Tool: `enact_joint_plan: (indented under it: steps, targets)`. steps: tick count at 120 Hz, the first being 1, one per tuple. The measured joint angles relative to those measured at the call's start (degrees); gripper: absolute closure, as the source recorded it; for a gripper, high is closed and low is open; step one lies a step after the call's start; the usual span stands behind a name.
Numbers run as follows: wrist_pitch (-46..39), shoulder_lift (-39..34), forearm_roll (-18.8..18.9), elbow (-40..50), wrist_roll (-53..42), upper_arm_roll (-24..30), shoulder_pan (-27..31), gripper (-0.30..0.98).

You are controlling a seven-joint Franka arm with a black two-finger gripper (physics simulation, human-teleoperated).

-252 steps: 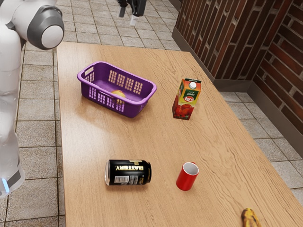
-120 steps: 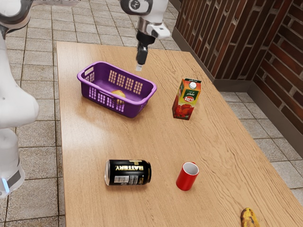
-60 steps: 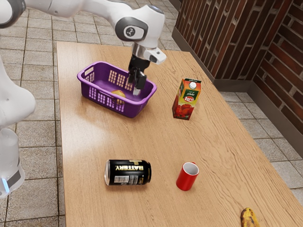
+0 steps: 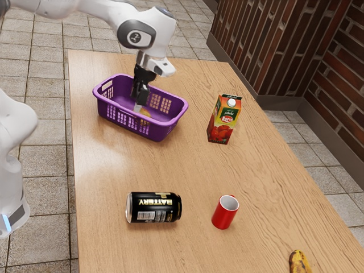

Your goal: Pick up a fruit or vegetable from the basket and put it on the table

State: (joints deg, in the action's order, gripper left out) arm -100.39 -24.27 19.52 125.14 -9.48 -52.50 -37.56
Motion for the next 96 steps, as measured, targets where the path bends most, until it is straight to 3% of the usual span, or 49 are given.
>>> enact_joint_plan:
  steps: [19, 96]
  targets:
    - [-0.6, -1.7, 1.1, 0.5, -0.1, 0.0, 3.3, 0.02]
    - [-9.3, -2.4, 3.9, 5.0, -0.3, -3.2, 1.2, 0.02]
